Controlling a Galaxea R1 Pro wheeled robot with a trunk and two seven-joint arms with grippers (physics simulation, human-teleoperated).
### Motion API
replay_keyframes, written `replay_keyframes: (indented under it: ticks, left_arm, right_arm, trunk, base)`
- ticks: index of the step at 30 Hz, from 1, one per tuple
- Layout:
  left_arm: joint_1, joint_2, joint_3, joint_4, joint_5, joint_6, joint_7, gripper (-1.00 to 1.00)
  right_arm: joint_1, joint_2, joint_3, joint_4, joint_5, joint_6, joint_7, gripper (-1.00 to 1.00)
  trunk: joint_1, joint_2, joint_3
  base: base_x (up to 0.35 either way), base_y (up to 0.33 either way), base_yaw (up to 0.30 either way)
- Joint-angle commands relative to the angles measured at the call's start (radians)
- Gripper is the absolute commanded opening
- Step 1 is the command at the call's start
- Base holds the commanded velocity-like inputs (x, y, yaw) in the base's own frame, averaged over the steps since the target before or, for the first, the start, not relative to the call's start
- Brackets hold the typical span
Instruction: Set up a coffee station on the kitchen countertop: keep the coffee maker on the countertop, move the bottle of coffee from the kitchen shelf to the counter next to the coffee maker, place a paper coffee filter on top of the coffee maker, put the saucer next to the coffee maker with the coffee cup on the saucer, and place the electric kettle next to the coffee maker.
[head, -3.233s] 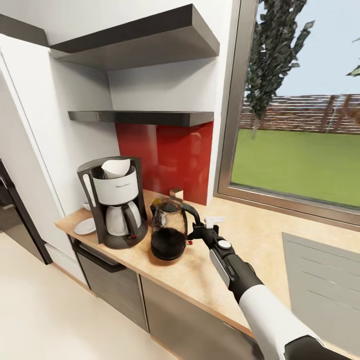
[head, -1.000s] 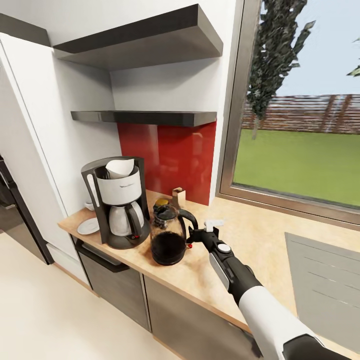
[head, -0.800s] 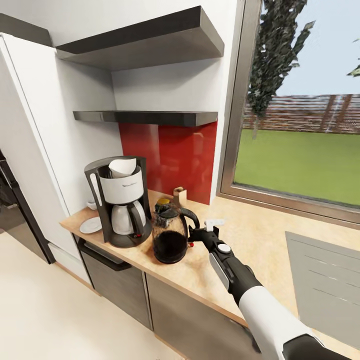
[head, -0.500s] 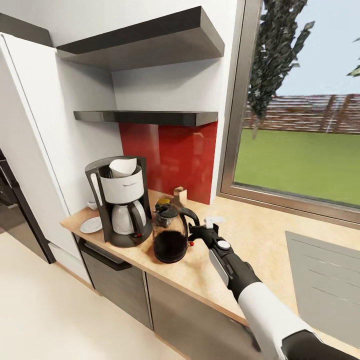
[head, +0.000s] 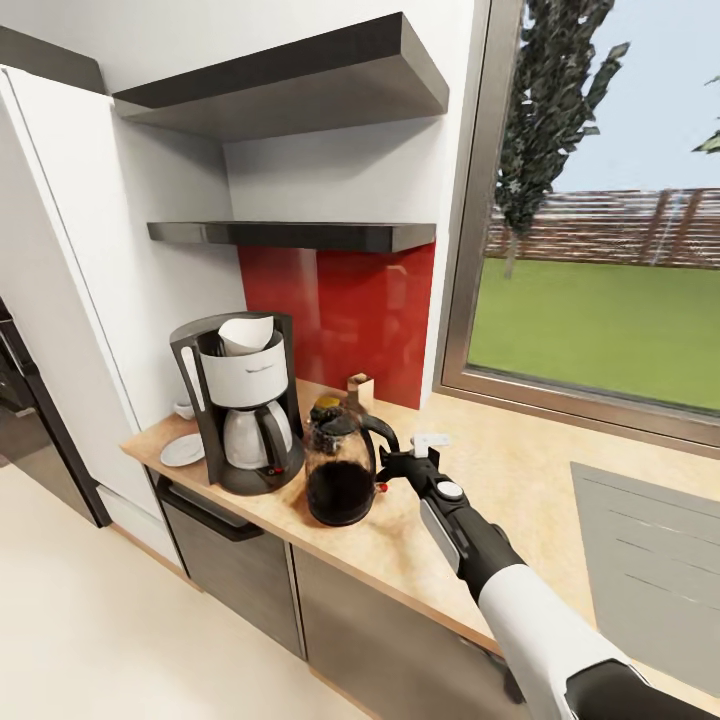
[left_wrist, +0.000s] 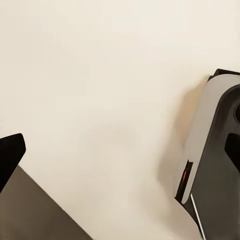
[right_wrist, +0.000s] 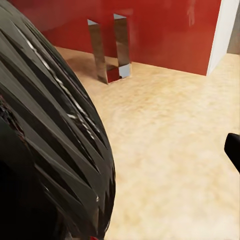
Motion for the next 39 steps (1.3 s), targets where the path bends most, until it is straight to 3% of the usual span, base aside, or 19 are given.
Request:
replay_keyframes:
  ticks: [1,25,39]
  left_arm:
    - [0.001,0.000,0.004,-0.002,0.008,-0.002,-0.002,1.00]
    - [0.001,0.000,0.004,-0.002,0.009,-0.004,-0.002,1.00]
    - [0.001,-0.002,0.004,-0.002,0.009,-0.002,-0.002,1.00]
  right_arm:
    - [-0.001,-0.001,0.005,-0.001,-0.010,0.004,-0.006,1.00]
    - [-0.001,-0.001,0.005,0.001,-0.010,0.004,-0.006,1.00]
    - [0.000,-0.001,0.005,0.004,-0.010,0.004,-0.006,1.00]
  trunk:
    - [0.000,-0.001,-0.001]
    - [0.000,-0.001,-0.001]
    - [0.000,-0.001,-0.001]
  base:
    - [0.000,0.000,0.000]
    - [-0.025,0.000,0.000]
    - [-0.153,0.000,0.000]
